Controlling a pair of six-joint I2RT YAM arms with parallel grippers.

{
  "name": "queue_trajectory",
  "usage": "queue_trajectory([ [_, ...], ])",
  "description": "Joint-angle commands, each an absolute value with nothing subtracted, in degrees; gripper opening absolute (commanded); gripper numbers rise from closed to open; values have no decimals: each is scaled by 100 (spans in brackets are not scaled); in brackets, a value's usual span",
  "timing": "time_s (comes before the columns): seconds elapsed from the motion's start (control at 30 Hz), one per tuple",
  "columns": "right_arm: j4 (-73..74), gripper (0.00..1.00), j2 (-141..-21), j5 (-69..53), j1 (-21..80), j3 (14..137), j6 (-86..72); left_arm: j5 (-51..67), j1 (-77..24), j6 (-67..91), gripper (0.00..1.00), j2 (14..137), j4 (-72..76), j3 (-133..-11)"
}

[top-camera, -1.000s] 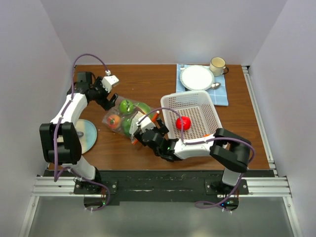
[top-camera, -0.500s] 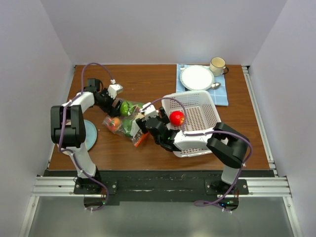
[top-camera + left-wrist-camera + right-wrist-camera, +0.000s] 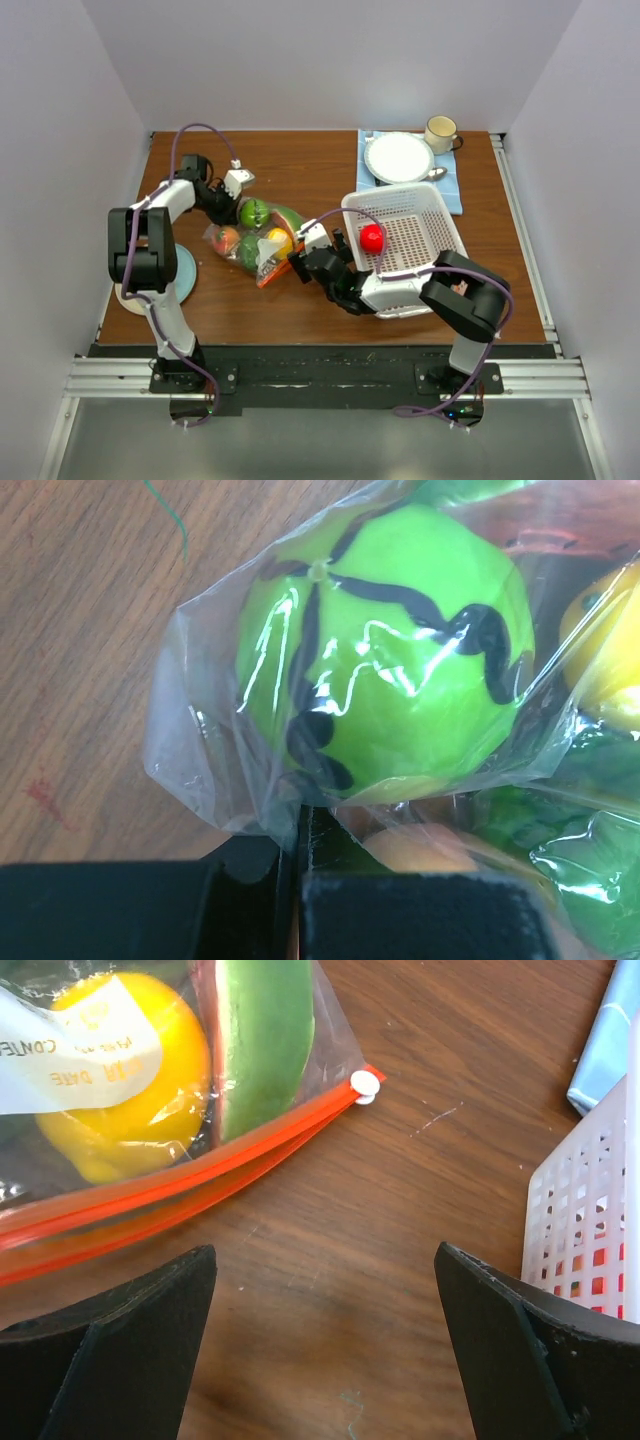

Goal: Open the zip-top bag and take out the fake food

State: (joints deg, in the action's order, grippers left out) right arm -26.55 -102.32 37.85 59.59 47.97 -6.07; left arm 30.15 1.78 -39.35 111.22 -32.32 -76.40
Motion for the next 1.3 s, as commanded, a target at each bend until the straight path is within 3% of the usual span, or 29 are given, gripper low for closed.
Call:
queue_trajectory([
  [0.0,-3076,93,-9940,3306,5941,4658,-931,2252,44,-4473,0,10846,-3235,-7612],
  [0.6,-3805,91,-10933,2241,5941,5519,-1248,2039,-624,-4570,0,10327,-3260,-7163],
  [1.27,-3832,96,-11531,2329,5933,5916,-1142,3488,-1292,-5299,0,9686,-5632,-7865],
])
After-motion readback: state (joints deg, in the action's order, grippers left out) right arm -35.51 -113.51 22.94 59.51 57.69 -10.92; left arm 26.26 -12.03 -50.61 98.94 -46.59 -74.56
